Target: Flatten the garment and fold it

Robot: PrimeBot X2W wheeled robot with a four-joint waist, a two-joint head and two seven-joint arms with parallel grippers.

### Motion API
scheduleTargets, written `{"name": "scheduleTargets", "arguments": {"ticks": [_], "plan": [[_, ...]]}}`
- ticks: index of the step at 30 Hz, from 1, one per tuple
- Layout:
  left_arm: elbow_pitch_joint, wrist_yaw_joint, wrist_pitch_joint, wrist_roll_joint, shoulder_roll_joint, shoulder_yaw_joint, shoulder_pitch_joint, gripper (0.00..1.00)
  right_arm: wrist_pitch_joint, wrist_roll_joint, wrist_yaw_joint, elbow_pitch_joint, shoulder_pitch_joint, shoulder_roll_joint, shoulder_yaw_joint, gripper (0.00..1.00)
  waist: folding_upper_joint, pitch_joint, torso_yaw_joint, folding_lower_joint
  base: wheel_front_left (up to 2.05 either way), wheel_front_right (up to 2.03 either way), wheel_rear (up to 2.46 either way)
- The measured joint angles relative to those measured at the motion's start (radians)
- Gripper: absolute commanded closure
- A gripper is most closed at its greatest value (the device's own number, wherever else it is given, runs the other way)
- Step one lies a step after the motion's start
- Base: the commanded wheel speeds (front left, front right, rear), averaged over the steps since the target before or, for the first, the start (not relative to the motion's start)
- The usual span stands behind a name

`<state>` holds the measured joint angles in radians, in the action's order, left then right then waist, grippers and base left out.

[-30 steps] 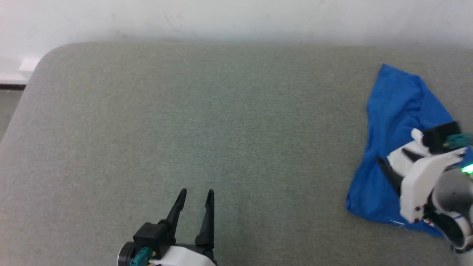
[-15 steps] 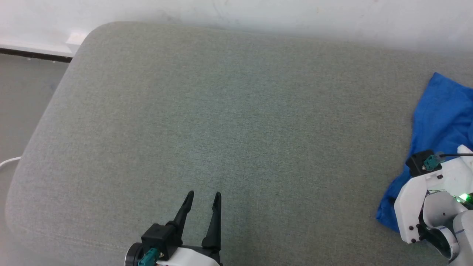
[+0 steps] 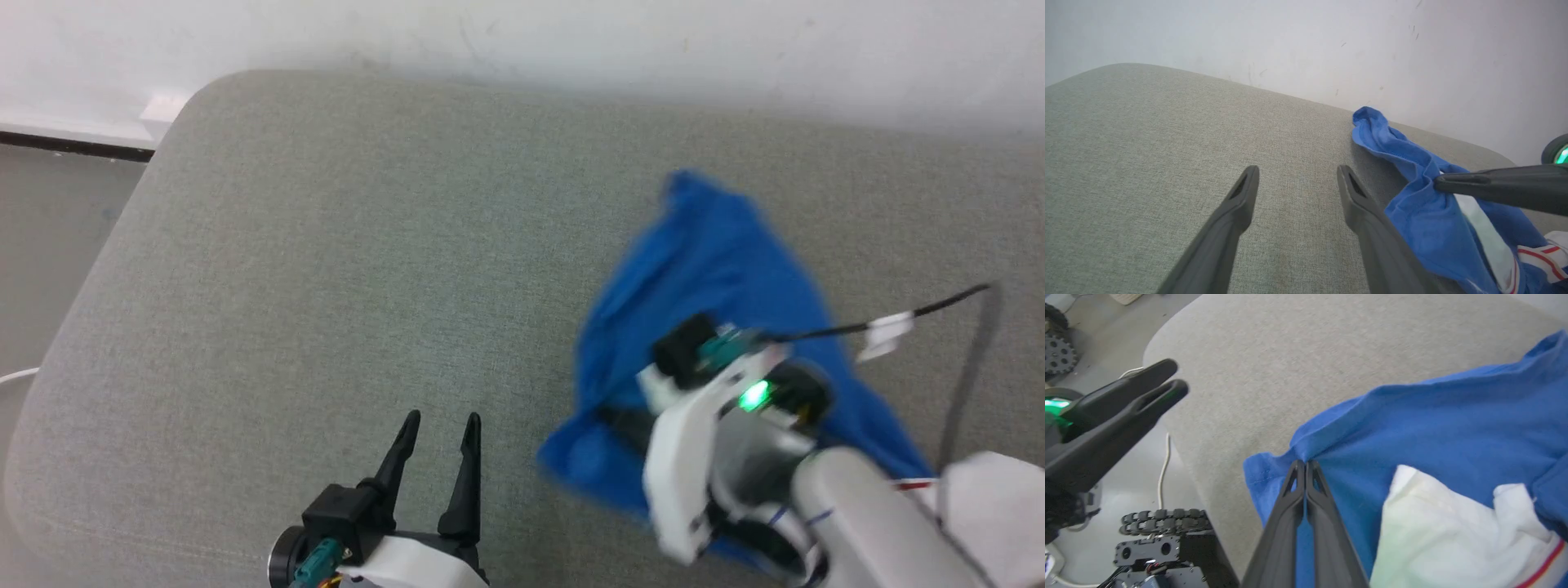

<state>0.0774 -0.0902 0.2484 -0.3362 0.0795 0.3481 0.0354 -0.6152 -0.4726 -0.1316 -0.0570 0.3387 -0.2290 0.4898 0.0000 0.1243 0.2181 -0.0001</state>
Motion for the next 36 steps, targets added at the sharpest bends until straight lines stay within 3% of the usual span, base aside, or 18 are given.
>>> {"name": "scheduleTargets", "arguments": {"ticks": [3, 6, 7, 8, 11, 16, 20, 25, 29, 32, 36], "plan": [[-0.003, -0.002, 0.0, 0.0, 0.004, -0.003, -0.001, 0.0, -0.049, -0.089, 0.0, 0.037, -0.039, 0.008, 0.103, 1.0, 0.0, 0.004, 0.001, 0.0, 0.0, 0.0, 0.0], [-0.006, -0.004, 0.001, -0.007, 0.005, -0.004, -0.001, 0.0, -0.07, -0.118, 0.0, 0.04, -0.087, -0.031, 0.151, 1.0, 0.0, 0.013, 0.002, 0.0, 0.0, 0.0, 0.0], [-0.005, -0.005, 0.004, -0.007, 0.005, -0.004, -0.001, 0.0, -0.065, -0.116, 0.0, 0.037, -0.098, -0.049, 0.156, 0.78, 0.0, 0.016, 0.002, 0.0001, 0.0, 0.0, 0.0], [-0.005, -0.005, 0.005, -0.007, 0.005, -0.004, -0.001, 0.0, -0.051, -0.11, 0.0, 0.037, -0.101, -0.069, 0.165, 0.0, 0.0, 0.019, 0.002, 0.0001, 0.0, 0.0, 0.0], [-0.005, -0.008, 0.007, -0.008, 0.004, -0.003, -0.001, 0.0, 0.014, -0.104, 0.0, 0.033, -0.101, -0.09, 0.133, 0.0, 0.0, 0.025, -0.002, 0.0001, 0.0, 0.0, 0.0], [-0.005, -0.011, 0.007, -0.009, 0.004, -0.007, -0.001, 0.0, 0.136, -0.117, 0.0, 0.085, -0.103, -0.045, -0.007, 0.0, 0.0, 0.021, -0.025, 0.0001, 0.0, 0.0, 0.0], [-0.01, -0.017, 0.008, -0.008, 0.007, -0.009, -0.001, 0.0, 0.257, -0.057, 0.0, 0.145, -0.125, -0.004, -0.193, 0.0, 0.0, 0.014, -0.048, 0.0001, 0.0, 0.0, 0.0], [-0.024, -0.018, 0.008, -0.008, 0.017, -0.011, 0.003, 0.0, 0.437, 0.126, 0.0, 0.213, -0.237, 0.114, -0.536, 0.0, 0.0, 0.005, -0.083, 0.0001, 0.0, 0.0, 0.0], [-0.031, -0.026, 0.007, -0.007, 0.025, -0.015, 0.007, 0.0, 0.533, 0.237, 0.0, 0.259, -0.343, 0.164, -0.715, 0.0, 0.0, 0.001, -0.116, 0.0, 0.0, 0.0, 0.0], [-0.04, -0.034, 0.007, -0.007, 0.032, -0.017, 0.017, 0.0, 0.586, 0.25, 0.0, 0.261, -0.416, 0.172, -0.779, 0.0, 0.0, 0.001, -0.141, 0.0, 0.0, 0.0, 0.0], [-0.049, -0.039, 0.007, -0.007, 0.047, -0.022, 0.032, 0.0, 0.64, 0.185, 0.0, 0.202, -0.482, 0.174, -0.777, 0.0, 0.0, 0.001, -0.177, 0.0001, 0.0, 0.0, 0.0]]}}
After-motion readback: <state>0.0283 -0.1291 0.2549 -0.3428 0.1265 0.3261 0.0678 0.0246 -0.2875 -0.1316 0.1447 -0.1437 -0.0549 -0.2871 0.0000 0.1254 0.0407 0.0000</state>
